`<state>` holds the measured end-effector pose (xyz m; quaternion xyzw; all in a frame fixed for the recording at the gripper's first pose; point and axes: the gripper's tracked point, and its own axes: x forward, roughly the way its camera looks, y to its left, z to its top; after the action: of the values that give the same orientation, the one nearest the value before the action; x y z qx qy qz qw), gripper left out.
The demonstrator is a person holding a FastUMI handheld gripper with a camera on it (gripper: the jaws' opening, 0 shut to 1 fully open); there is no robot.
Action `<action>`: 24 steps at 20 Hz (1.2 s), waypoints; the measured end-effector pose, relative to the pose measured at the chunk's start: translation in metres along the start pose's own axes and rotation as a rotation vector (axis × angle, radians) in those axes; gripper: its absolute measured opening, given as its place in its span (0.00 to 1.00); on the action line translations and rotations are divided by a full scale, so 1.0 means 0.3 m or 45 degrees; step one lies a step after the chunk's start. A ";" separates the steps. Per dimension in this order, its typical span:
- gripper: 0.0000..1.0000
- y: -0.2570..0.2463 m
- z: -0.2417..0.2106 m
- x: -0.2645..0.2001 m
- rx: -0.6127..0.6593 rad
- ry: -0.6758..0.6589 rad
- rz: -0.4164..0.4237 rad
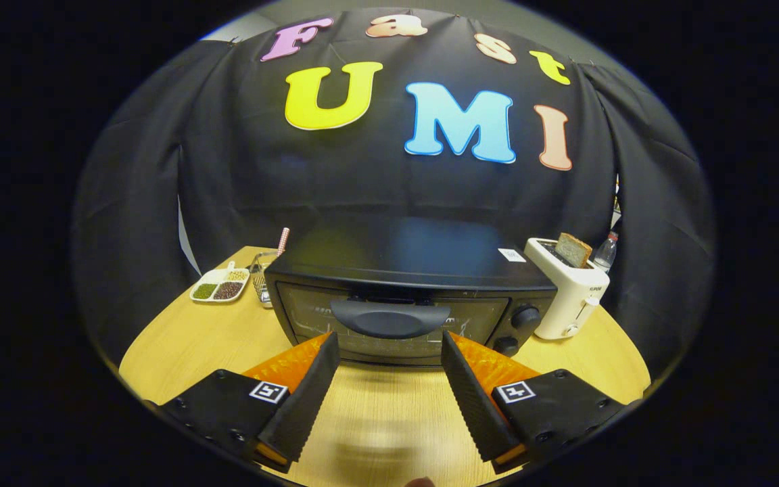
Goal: Open the toaster oven, put the food inside, and close the toaster oven door.
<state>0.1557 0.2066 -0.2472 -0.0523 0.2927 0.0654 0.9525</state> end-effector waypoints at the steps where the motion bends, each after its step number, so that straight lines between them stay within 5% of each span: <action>1: 0.97 -0.007 0.013 -0.028 0.003 -0.019 0.006; 11: 0.96 -0.245 0.143 -0.434 0.064 -0.287 0.048; 24: 0.96 -0.879 0.212 -0.672 -0.036 -0.470 -0.137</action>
<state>0.0664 -0.0636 -0.0647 -0.0684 0.1088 0.0269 0.9913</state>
